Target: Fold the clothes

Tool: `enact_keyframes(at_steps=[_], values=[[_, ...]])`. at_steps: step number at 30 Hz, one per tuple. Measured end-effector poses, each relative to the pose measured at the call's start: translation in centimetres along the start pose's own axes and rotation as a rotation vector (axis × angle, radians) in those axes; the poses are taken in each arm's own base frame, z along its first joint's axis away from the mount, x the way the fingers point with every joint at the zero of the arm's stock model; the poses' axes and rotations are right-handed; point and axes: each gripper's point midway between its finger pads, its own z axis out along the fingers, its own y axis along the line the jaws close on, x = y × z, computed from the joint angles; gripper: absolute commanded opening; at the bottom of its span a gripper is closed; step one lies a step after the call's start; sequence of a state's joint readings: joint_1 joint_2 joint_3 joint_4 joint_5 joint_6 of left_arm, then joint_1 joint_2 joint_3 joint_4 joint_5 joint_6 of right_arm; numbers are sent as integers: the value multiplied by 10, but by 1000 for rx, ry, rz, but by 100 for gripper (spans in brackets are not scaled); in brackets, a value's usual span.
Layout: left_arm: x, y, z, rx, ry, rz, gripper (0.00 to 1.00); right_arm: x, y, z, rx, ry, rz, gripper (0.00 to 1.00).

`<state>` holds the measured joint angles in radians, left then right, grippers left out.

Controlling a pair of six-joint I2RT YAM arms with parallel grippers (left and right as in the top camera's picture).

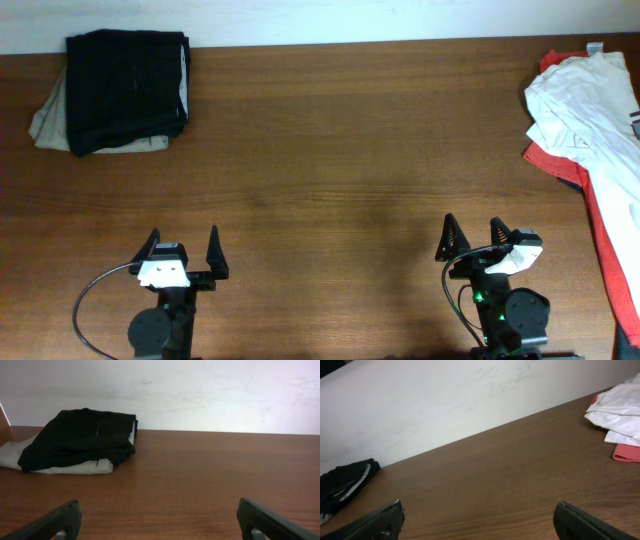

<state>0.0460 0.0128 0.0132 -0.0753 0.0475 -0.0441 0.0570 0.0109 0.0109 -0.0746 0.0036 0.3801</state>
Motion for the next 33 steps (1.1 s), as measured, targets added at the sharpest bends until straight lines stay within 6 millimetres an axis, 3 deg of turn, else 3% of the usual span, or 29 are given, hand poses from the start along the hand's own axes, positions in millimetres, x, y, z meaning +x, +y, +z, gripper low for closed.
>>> enact_keyframes(at_steps=[12,19,26,32,33], values=[[0,0,0,0,0,0,99,-4,2,0,-8,-15,9,99],[0,0,0,0,0,0,99,6,40,-5,-224,73,199,99],[0,0,0,0,0,0,99,-26,60,-11,-329,-40,221,99],[0,0,0,0,0,0,99,-36,63,-12,-334,-60,177,99],[0,0,0,0,0,0,99,-49,68,-14,-336,-76,137,99]])
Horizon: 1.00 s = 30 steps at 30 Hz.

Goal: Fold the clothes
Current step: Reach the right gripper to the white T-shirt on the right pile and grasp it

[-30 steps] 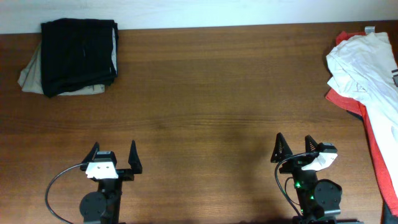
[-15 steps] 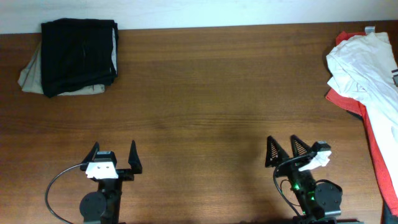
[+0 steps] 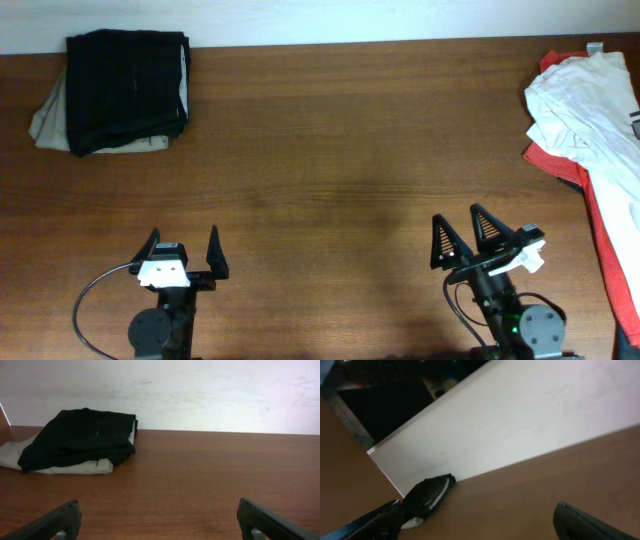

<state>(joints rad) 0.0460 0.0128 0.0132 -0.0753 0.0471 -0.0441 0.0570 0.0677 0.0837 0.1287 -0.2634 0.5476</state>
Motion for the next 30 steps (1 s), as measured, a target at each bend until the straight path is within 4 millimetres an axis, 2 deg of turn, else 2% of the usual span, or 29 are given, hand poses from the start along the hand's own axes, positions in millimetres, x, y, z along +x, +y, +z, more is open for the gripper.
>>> enact_keyframes(at_steps=[3,5,7,9,11,12,15,16,17,19,21,22,24,26,28,30], values=[[0,0,0,-1,0,0,99,-29,5,8,42,-21,-83,99],[0,1,0,-3,-1,0,99,-48,0,18,121,-21,-143,99],[0,1,0,-3,-1,0,100,-62,-20,30,266,9,-168,98],[0,1,0,-3,1,0,99,-79,-48,46,455,44,-196,99],[0,1,0,-5,0,0,99,-86,-65,58,566,92,-245,99],[0,1,0,-4,0,0,99,-95,-79,72,648,128,-296,99],[0,1,0,-6,0,0,99,-96,-114,92,824,231,-418,99],[0,1,0,-7,-1,0,99,-99,-118,89,857,233,-444,99],[0,1,0,-7,-1,0,99,-90,-136,97,917,267,-477,99],[0,1,0,-7,-2,0,99,-92,-163,101,990,291,-558,99],[0,1,0,-8,-1,0,99,-88,-196,95,1074,393,-603,99],[0,1,0,-7,-1,0,99,-86,-233,88,1159,501,-614,99],[0,1,0,-7,-2,0,99,-84,-270,78,1233,639,-608,99],[0,1,0,-7,-1,0,99,-91,-303,85,1243,749,-601,100],[0,1,0,-8,0,0,99,-102,-329,104,1216,815,-598,98],[0,1,0,-8,-1,0,99,-100,-354,117,1195,875,-593,93]])
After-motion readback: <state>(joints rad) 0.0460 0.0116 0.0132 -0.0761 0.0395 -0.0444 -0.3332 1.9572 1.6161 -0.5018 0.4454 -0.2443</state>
